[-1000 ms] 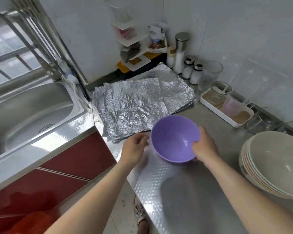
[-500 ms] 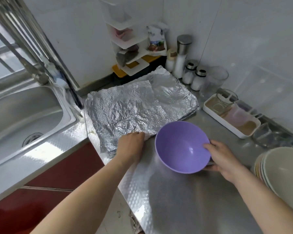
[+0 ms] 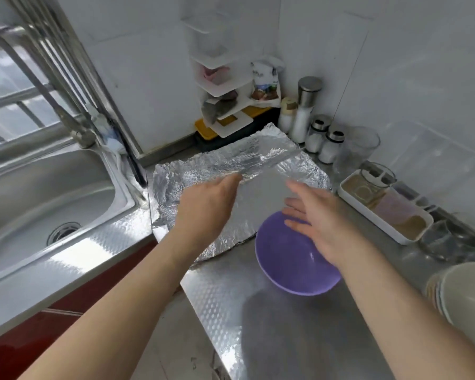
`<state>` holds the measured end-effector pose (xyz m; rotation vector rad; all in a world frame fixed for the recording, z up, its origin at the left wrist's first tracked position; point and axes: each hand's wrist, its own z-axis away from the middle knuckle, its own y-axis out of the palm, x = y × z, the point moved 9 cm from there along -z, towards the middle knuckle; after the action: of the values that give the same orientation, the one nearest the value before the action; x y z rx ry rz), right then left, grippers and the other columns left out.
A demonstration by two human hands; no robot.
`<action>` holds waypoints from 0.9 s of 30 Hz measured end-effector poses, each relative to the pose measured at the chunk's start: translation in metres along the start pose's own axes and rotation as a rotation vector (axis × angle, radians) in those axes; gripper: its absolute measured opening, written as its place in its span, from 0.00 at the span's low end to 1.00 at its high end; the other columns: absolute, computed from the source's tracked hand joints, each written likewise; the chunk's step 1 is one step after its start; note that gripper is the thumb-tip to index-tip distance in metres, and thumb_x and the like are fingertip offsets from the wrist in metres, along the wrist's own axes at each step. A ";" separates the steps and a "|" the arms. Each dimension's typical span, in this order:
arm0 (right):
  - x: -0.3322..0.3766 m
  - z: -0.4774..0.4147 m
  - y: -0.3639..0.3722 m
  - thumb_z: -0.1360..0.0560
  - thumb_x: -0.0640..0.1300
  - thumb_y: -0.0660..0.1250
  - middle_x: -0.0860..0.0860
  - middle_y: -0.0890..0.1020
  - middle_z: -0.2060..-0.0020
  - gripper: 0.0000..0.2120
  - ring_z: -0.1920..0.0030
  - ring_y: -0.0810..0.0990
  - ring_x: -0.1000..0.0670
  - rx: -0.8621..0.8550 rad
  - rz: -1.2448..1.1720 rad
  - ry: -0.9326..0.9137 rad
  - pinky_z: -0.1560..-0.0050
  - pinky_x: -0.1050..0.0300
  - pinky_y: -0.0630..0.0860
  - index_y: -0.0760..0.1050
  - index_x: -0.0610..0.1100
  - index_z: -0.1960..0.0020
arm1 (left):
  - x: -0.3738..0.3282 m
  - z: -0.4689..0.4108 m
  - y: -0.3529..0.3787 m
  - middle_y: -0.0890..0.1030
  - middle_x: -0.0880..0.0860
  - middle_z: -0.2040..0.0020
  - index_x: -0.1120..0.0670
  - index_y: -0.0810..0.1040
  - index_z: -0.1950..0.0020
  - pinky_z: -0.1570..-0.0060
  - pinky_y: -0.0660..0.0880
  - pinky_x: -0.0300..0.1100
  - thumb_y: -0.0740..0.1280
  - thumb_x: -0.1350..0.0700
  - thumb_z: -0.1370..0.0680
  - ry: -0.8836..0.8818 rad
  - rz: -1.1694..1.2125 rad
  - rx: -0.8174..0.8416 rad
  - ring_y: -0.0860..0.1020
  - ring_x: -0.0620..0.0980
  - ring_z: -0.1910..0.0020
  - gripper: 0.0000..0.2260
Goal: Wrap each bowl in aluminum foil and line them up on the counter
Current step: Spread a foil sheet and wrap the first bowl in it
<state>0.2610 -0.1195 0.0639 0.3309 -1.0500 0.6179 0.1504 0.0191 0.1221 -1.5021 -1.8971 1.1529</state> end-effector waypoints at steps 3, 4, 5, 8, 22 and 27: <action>0.006 0.008 0.050 0.25 0.54 0.68 0.44 0.80 0.67 0.11 0.65 0.80 0.45 0.199 -0.299 0.206 0.55 0.48 0.81 0.75 0.46 0.55 | -0.050 0.009 -0.018 0.85 0.50 0.57 0.55 0.82 0.48 0.76 0.75 0.42 0.62 0.60 0.25 0.255 -0.048 0.008 0.82 0.52 0.66 0.10; 0.006 0.009 0.055 0.23 0.51 0.66 0.46 0.78 0.73 0.10 0.71 0.79 0.47 0.188 -0.325 0.221 0.64 0.52 0.81 0.75 0.43 0.55 | -0.062 0.014 -0.023 0.85 0.50 0.57 0.55 0.82 0.49 0.75 0.76 0.42 0.62 0.59 0.25 0.309 -0.044 0.007 0.83 0.51 0.64 0.10; 0.003 0.010 0.054 0.22 0.47 0.64 0.46 0.76 0.75 0.09 0.75 0.76 0.48 0.154 -0.350 0.224 0.70 0.55 0.79 0.74 0.41 0.53 | -0.068 0.019 -0.028 0.84 0.50 0.58 0.55 0.82 0.49 0.75 0.76 0.43 0.64 0.59 0.25 0.327 -0.053 0.014 0.83 0.51 0.63 0.09; -0.006 0.014 0.046 0.20 0.40 0.58 0.40 0.79 0.67 0.08 0.71 0.81 0.44 0.142 -0.427 0.222 0.69 0.51 0.81 0.72 0.36 0.47 | -0.064 0.027 -0.033 0.83 0.48 0.62 0.54 0.81 0.54 0.76 0.74 0.42 0.72 0.58 0.29 0.274 -0.128 0.012 0.83 0.50 0.64 0.05; 0.073 0.062 -0.074 0.19 0.36 0.56 0.49 0.67 0.63 0.05 0.68 0.73 0.56 -0.349 -0.103 -0.347 0.65 0.49 0.82 0.70 0.38 0.46 | -0.062 0.079 -0.006 0.76 0.54 0.52 0.48 0.79 0.45 0.64 0.71 0.47 0.68 0.53 0.23 -0.283 0.056 0.231 0.78 0.59 0.54 0.07; 0.121 0.095 -0.065 0.22 0.41 0.54 0.45 0.79 0.63 0.13 0.60 0.80 0.47 -0.456 0.587 -0.826 0.59 0.52 0.73 0.78 0.45 0.48 | -0.059 0.114 0.074 0.81 0.55 0.59 0.54 0.79 0.54 0.61 0.69 0.46 0.61 0.52 0.22 -0.623 0.395 0.603 0.78 0.59 0.55 0.09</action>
<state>0.2770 -0.1836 0.2180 -0.1657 -2.0782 0.7508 0.1211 -0.0701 0.0073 -1.2715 -1.3668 2.3375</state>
